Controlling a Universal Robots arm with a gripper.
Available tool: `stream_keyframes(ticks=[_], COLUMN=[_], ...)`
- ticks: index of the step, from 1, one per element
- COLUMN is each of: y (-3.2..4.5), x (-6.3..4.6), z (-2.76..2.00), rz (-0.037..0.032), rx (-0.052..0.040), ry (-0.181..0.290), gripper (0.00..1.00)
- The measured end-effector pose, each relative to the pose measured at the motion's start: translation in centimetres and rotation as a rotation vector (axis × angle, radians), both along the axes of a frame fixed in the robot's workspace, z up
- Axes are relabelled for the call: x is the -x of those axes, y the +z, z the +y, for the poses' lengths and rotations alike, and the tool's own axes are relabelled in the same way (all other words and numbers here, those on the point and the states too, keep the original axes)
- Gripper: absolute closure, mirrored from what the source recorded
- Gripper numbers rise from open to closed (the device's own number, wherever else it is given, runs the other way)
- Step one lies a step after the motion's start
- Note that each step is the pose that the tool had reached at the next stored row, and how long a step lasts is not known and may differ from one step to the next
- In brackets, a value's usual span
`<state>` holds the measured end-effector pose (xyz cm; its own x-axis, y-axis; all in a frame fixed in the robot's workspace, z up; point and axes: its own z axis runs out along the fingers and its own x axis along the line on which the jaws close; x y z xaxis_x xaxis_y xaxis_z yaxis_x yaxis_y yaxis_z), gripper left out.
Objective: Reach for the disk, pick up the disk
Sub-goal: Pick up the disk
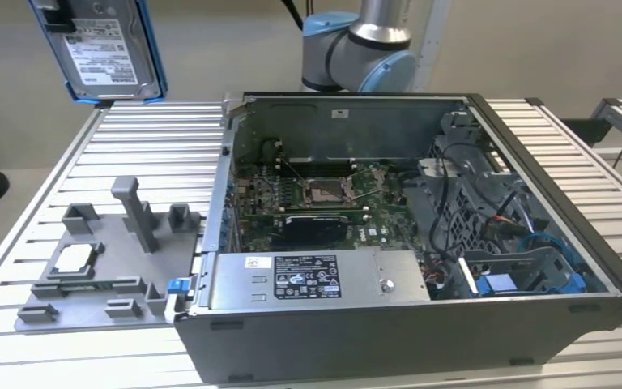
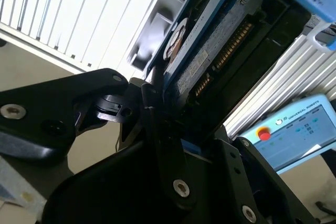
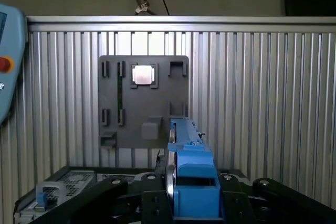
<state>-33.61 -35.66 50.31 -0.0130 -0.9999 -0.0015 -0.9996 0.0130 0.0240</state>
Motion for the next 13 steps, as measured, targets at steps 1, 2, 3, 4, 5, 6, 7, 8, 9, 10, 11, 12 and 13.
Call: stream_keyframes(ticks=[1,2,3,4,5,6,7,8,9,10,11,12,13], y=[0.0,0.0,0.0,0.0,0.0,0.0,0.0,0.0,0.0,0.0,0.0,0.0,0.0], x=[-0.2,-0.4,-0.6,-0.8,-1.0,-1.2,-1.3,-1.5,-1.7,-1.9,-2.1,-2.3,-2.5], z=[0.0,0.0,0.0,0.0,0.0,0.0,0.0,0.0,0.0,0.0,0.0,0.0,0.0], rz=[0.0,0.0,0.0,0.0,0.0,-0.0001,0.0,-0.0001,0.0,-0.0001,0.0,0.0,0.0], rx=[0.0,0.0,0.0,0.0,0.0,0.0,0.0,0.0,0.0,-0.0001,0.0,0.0,0.0], ry=[0.0,0.0,0.0,0.0,0.0,0.0,0.0,0.0,0.0,0.0,0.0,0.0,0.0], gripper=[1.0,1.0,1.0,1.0,1.0,1.0,1.0,1.0,1.0,1.0,1.0,1.0,1.0])
